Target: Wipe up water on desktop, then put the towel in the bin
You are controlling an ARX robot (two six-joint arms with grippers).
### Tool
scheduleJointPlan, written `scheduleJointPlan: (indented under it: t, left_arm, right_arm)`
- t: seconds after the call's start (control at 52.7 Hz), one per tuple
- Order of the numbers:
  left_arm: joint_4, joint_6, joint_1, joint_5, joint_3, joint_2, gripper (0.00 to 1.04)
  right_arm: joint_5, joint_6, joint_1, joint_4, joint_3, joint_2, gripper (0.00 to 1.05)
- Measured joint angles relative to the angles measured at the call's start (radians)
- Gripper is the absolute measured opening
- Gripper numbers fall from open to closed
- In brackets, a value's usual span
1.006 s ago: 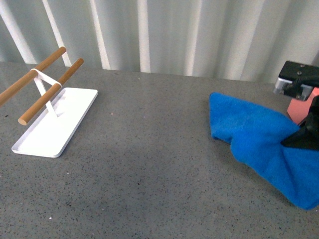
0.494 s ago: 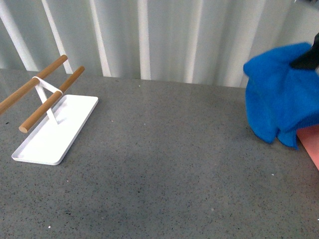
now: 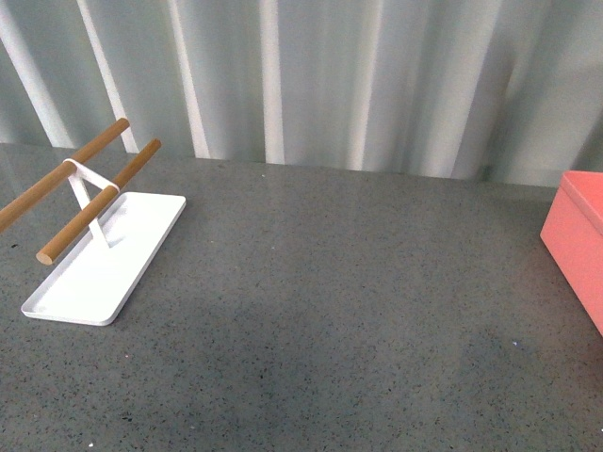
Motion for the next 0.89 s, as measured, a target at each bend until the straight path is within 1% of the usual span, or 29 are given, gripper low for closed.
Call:
scheduleJointPlan:
  t: [0.171,0.285,0.456,0.589,0.646,0.741,0.892]
  left_arm:
    - [0.0,0.0,0.0,0.0,0.0,0.0,0.98]
    - [0.0,0.0,0.0,0.0,0.0,0.0,0.98]
    - [0.0,0.0,0.0,0.0,0.0,0.0,0.98]
    - [0.0,0.0,0.0,0.0,0.0,0.0,0.98]
    - [0.0,0.0,0.0,0.0,0.0,0.0,0.98]
    - [0.0,0.0,0.0,0.0,0.0,0.0,0.98]
    - [0.0,0.0,0.0,0.0,0.0,0.0,0.98]
  right_arm:
    - [-0.016,0.0,-0.085,0.0,-0.087,0.032,0.04]
    - [-0.005,-0.001,-0.116,0.012,-0.122,0.078,0.04]
    - [0.074,0.0,-0.117,0.036,-0.12,0.214,0.04]
    - [0.135,0.007,-0.114,0.002,-0.084,0.309,0.04]
    - [0.187,0.01,-0.116,-0.021,-0.069,0.367,0.04]
    - [0.246,0.01,-0.12,-0.033,-0.082,0.439,0.04]
    - [0.276,-0.017,-0.123,-0.045,-0.117,0.473,0.04]
